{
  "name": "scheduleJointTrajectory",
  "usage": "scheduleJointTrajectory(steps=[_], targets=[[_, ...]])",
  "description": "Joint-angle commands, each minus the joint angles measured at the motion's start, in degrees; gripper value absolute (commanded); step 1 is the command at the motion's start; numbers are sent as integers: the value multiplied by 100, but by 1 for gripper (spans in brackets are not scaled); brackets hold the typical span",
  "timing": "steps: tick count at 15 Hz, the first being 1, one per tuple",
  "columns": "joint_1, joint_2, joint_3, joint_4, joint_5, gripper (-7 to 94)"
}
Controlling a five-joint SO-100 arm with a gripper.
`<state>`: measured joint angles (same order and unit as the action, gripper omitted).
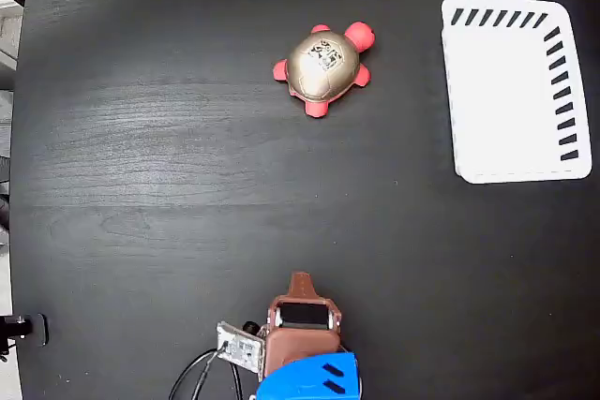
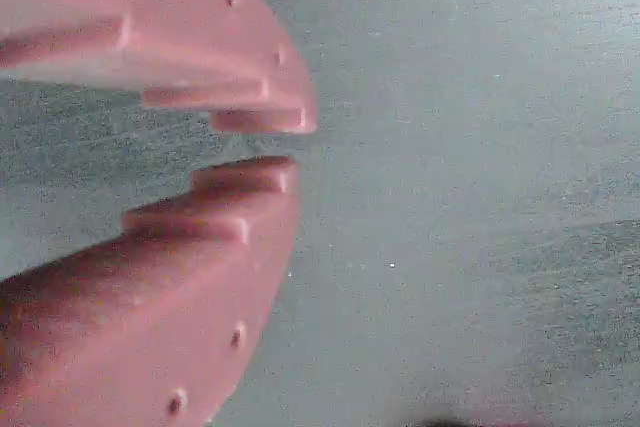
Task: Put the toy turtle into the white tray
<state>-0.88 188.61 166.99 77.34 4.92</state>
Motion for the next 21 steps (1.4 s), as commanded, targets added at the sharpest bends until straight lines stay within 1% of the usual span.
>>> scheduleJointTrajectory(steps=[1,11,12,17,21], targets=[[-97,431,-53,123,97,0],[-202,439,-53,123,35,0],[-220,325,-70,53,9,0],[9,-1318,-378,-826,246,0],[299,-1925,-527,-1099,501,0]])
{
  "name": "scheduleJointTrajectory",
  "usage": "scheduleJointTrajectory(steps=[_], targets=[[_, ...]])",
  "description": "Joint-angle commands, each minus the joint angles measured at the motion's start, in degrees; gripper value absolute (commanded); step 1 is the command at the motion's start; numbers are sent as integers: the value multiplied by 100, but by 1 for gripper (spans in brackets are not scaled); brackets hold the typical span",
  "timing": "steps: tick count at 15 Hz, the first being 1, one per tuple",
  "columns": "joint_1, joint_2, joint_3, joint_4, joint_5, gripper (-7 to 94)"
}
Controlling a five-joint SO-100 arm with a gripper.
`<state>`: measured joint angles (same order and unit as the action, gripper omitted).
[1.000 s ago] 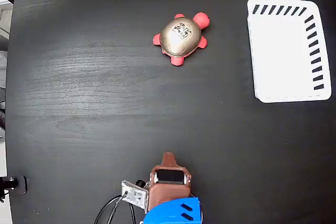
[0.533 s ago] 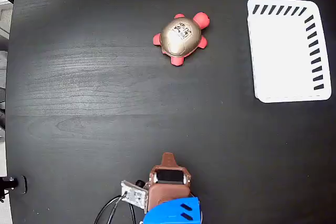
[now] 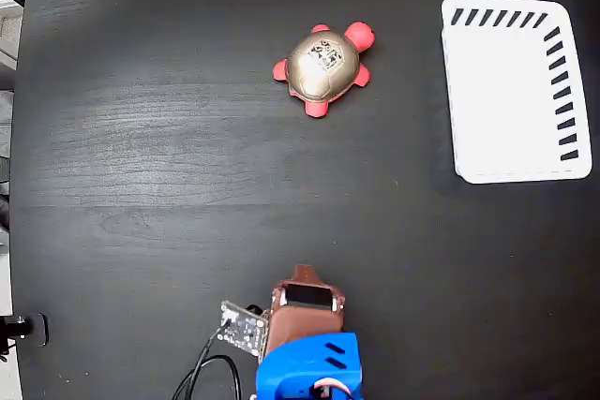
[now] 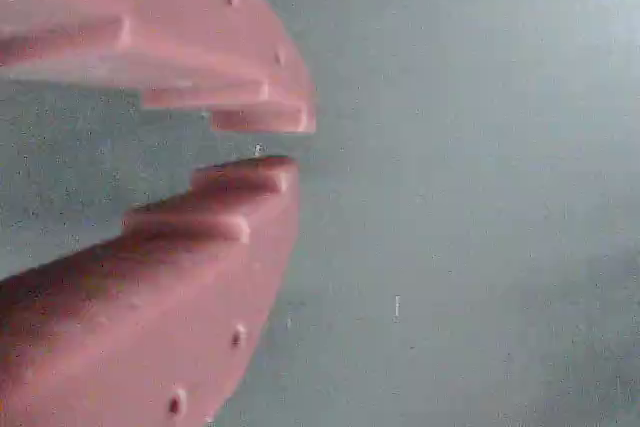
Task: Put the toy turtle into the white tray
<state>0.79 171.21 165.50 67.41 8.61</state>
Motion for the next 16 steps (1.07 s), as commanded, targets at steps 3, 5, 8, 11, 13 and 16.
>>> scheduleJointTrajectory(steps=[3,5,8,11,13,16], targets=[[123,-633,-457,-694,580,1],[88,-1292,-738,-1503,167,0],[123,-2821,-1837,-2285,-738,0],[272,-4562,-3797,-1986,-1424,0],[413,-5818,-5643,-1134,-1854,0],[404,-7567,-8332,519,-2479,0]])
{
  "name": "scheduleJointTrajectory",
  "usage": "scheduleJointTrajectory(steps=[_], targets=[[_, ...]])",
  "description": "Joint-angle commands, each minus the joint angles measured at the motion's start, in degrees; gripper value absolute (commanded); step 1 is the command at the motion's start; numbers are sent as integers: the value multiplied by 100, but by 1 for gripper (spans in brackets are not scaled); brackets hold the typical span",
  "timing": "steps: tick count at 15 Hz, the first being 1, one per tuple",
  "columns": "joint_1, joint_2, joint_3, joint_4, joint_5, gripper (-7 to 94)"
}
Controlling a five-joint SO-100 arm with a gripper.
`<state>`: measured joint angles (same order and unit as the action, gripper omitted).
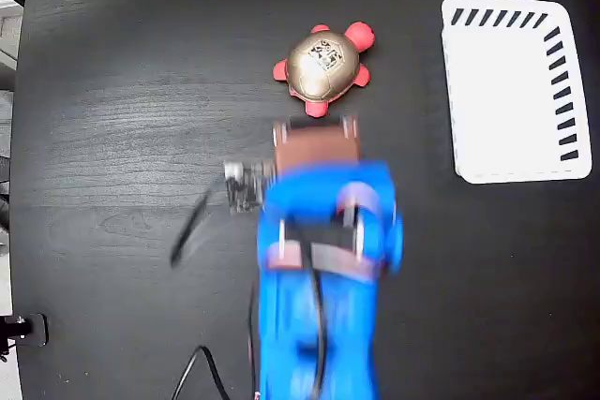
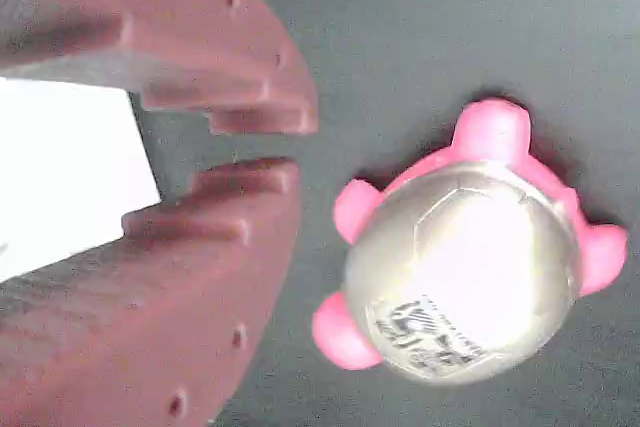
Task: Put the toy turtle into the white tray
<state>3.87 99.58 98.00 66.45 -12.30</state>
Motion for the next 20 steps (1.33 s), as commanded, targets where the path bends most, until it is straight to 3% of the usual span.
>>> scheduleJointTrajectory(steps=[1,4,5,7,10,12,20], targets=[[114,-773,-2092,800,-589,0],[176,-1600,-2988,1002,-1169,0],[211,-1828,-3164,1020,-1336,11],[308,-2531,-3885,1257,-1661,21],[325,-3384,-4579,1477,-2355,46],[325,-3885,-4992,1661,-2769,55],[264,-5827,-7014,2101,-3463,55]])
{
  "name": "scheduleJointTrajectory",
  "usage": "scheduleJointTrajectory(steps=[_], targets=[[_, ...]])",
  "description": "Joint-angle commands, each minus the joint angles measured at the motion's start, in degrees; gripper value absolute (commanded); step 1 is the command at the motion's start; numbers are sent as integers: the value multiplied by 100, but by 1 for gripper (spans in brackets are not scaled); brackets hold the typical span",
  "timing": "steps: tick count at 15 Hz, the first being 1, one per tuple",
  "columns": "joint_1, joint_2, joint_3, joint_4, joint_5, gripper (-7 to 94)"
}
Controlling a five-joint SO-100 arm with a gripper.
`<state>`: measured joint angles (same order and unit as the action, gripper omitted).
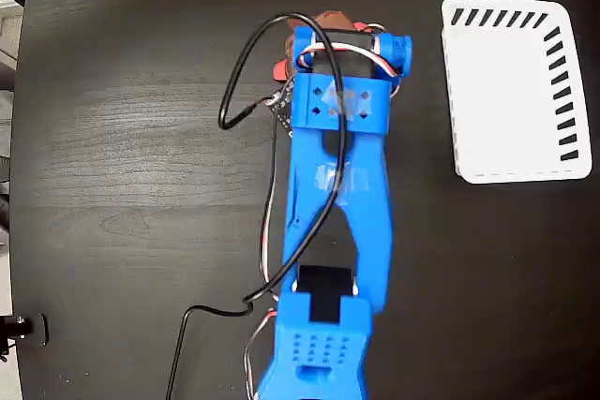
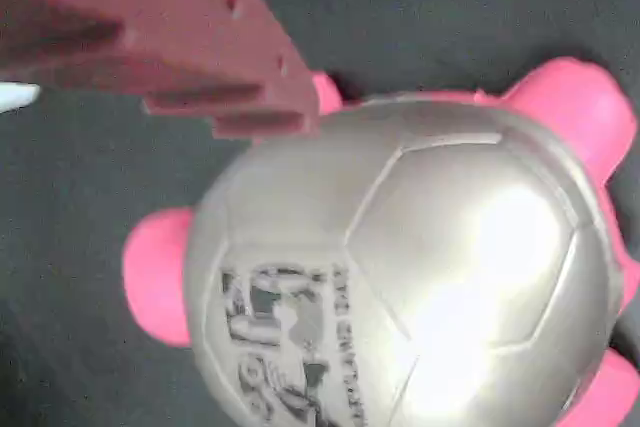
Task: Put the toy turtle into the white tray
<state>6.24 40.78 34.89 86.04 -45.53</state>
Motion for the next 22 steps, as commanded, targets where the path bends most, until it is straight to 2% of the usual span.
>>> scheduleJointTrajectory(steps=[1,12,14,17,19,22], targets=[[35,-123,-932,246,-202,55],[9,-1116,-1819,439,-343,54],[0,-1178,-1916,448,-290,37],[9,-1239,-2065,448,-185,19],[-26,-1283,-2285,431,158,0],[-26,-1020,-2426,536,905,0]])
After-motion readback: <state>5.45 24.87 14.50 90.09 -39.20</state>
